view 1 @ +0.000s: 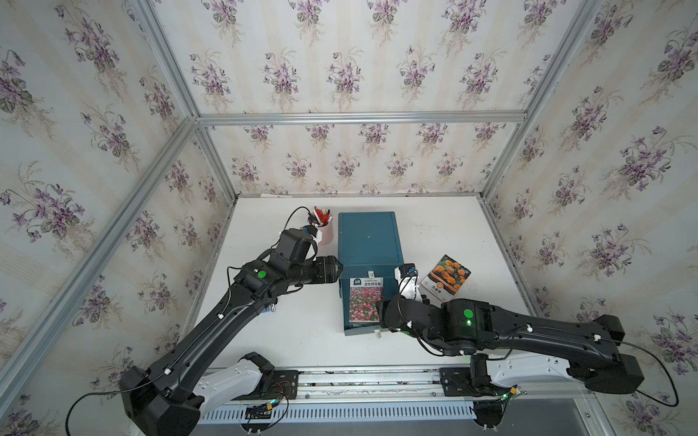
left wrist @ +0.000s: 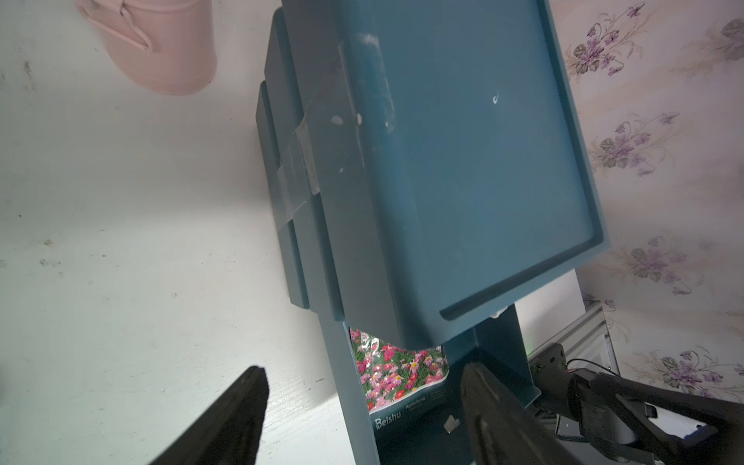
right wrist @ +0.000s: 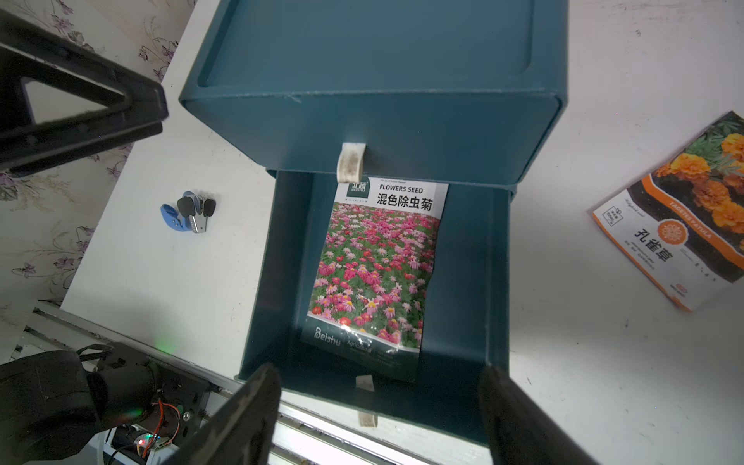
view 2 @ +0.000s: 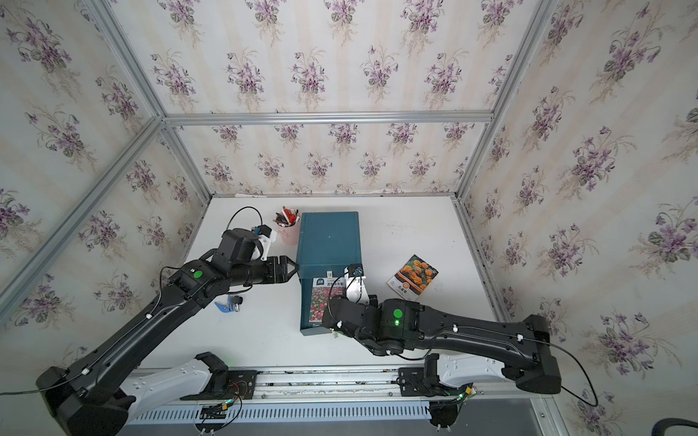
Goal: Take the seed bags out of the drawer
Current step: Pick up the seed packet from the drawer.
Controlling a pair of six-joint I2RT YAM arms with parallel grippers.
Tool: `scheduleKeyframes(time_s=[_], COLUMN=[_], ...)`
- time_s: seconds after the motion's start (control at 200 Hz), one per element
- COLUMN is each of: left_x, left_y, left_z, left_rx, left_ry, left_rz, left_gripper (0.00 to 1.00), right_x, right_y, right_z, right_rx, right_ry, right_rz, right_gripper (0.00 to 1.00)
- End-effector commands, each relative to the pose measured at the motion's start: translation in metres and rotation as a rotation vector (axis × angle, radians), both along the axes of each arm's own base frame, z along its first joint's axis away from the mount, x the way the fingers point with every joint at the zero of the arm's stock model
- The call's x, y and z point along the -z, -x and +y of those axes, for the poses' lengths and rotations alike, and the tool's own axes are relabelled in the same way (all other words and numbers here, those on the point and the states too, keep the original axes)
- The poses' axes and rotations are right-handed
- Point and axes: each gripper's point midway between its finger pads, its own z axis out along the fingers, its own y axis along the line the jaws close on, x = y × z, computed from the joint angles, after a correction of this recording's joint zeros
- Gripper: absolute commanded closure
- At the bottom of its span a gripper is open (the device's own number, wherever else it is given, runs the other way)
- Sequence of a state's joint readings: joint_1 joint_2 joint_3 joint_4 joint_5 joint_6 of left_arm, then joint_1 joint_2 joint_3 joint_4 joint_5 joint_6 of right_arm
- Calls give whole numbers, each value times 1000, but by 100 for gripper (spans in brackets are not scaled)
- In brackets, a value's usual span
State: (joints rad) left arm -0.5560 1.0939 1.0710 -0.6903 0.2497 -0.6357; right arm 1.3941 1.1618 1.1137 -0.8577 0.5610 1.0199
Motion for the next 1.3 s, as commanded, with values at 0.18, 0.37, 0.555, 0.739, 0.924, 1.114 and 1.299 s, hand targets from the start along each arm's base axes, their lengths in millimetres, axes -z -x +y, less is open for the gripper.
scheduleKeyframes(time_s=[0.18, 0.37, 0.555, 0.739, 0.924, 1.114, 1.299], left_x=[4, 5, -12, -9, 1, 11, 20], left_y=[-1, 2, -3, -11, -17, -17, -14], left_z=[-5, -6, -5, -12, -17, -14, -11], left_rx=[-43, -27, -31, -23, -26, -42, -47], left_ry=[44, 47, 52, 53, 45, 21, 12], left_rz=[10, 10, -38, -30, -6, 12, 28], left_gripper=[22, 22, 21, 21, 20, 22, 22], right_x=[4, 35, 65, 80, 97, 107, 115], right_y=[-14, -16, -18, -27, -35, -40, -41], right_z=[15, 26, 30, 27, 23, 25, 27], right_rx=[-10, 1, 23, 48, 85, 99, 102], right_ry=[-42, -50, -46, -27, 19, 14, -25], right_rz=[14, 97, 159, 180, 199, 189, 205], right_gripper=[22, 23, 24, 24, 25, 24, 24])
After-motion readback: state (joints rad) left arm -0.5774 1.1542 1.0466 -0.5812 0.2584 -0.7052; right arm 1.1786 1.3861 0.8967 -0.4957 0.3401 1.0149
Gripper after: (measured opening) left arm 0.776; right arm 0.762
